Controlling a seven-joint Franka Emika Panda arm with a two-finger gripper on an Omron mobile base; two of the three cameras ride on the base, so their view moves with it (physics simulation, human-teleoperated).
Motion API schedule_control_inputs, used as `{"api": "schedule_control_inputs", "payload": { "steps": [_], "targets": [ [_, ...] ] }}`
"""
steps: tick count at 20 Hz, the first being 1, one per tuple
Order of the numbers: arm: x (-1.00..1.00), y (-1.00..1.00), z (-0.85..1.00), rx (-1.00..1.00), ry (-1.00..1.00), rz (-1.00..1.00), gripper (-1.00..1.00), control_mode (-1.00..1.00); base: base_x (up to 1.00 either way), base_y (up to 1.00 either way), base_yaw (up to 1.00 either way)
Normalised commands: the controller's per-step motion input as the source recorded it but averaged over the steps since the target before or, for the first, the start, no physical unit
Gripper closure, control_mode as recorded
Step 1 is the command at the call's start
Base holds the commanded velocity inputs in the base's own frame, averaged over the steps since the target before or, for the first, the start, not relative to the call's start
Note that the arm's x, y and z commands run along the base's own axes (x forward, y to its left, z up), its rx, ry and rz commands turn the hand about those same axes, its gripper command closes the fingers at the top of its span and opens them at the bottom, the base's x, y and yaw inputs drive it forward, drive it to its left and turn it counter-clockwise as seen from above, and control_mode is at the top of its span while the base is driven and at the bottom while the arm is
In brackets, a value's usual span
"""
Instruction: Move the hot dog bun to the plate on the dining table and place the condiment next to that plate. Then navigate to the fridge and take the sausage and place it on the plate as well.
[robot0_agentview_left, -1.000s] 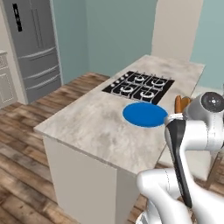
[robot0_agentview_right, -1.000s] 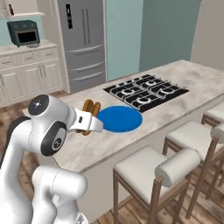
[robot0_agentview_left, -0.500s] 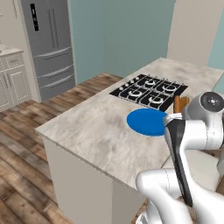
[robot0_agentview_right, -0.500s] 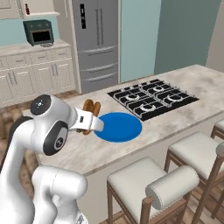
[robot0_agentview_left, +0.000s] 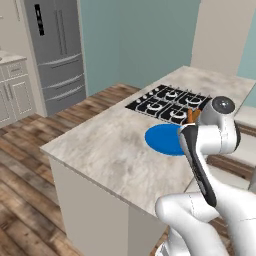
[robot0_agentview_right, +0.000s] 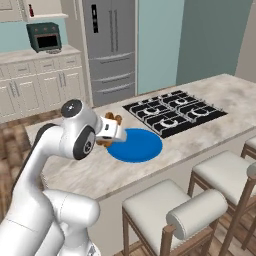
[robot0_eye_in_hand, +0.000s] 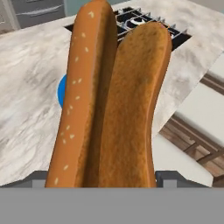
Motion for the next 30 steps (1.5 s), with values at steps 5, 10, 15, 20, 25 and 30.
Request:
{"api": "schedule_control_inputs", "payload": {
  "steps": [5,10,15,20,25,30],
  "targets": [
    [0.30,0.00,-0.33,0.00,0.15,0.00,1.00,-1.00,0.00,0.00,0.00],
    [0.09,-0.03,-0.30,0.01,0.07,0.00,1.00,-1.00,0.00,0.00,0.00],
    [0.24,-0.10,-0.30,0.03,0.03,0.00,1.00,-1.00,0.00,0.00,0.00],
    [0.37,-0.18,-0.25,0.04,0.04,0.00,1.00,-1.00,0.00,0.00,0.00],
    [0.45,-0.16,-0.26,0.03,0.09,0.00,1.00,-1.00,0.00,0.00,0.00],
    [0.47,-0.11,-0.27,0.02,0.11,0.00,1.00,-1.00,0.00,0.00,0.00]
  ]
}}
